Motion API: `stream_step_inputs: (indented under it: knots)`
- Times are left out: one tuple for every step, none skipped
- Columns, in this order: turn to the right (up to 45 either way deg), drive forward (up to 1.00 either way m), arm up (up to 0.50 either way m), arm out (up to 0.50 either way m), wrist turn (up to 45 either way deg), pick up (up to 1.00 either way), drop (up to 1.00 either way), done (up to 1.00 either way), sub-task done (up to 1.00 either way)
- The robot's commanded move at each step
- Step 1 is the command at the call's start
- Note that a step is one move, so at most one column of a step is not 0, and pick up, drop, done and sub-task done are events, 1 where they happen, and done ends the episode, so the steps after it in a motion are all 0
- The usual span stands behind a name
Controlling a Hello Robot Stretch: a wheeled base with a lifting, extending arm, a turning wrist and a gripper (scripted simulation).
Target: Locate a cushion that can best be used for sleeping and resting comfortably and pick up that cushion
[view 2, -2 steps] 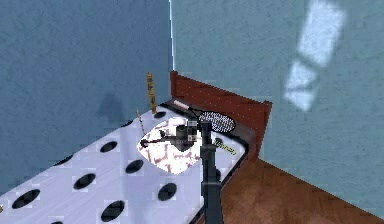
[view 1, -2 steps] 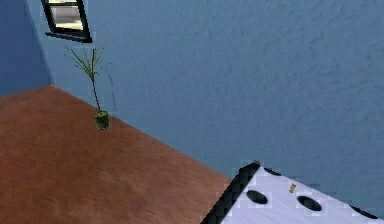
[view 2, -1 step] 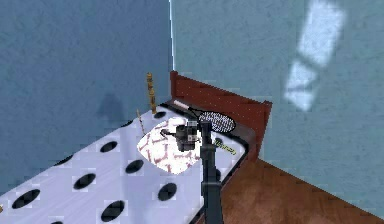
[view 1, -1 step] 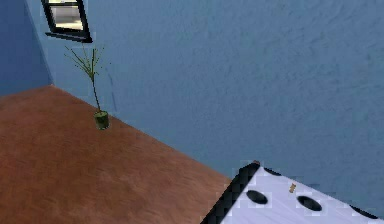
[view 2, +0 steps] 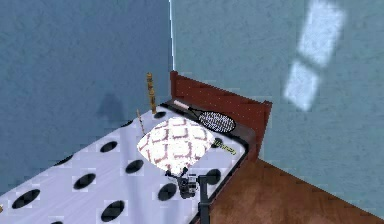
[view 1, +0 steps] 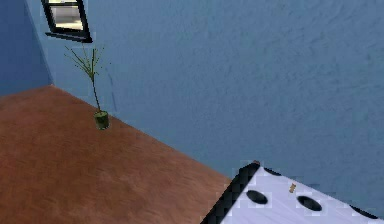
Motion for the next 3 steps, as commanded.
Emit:
stream_step_inputs:
  knots:
    - [0.0, 0.00, 0.00, 0.00, 0.0, 1.00, 0.00, 0.00, 0.00]
    - [0.0, 0.00, 0.10, 0.00, 0.0, 0.00, 0.00, 0.00, 0.00]
    - [0.0, 0.00, 0.00, 0.00, 0.0, 0.00, 0.00, 1.00, 0.00]
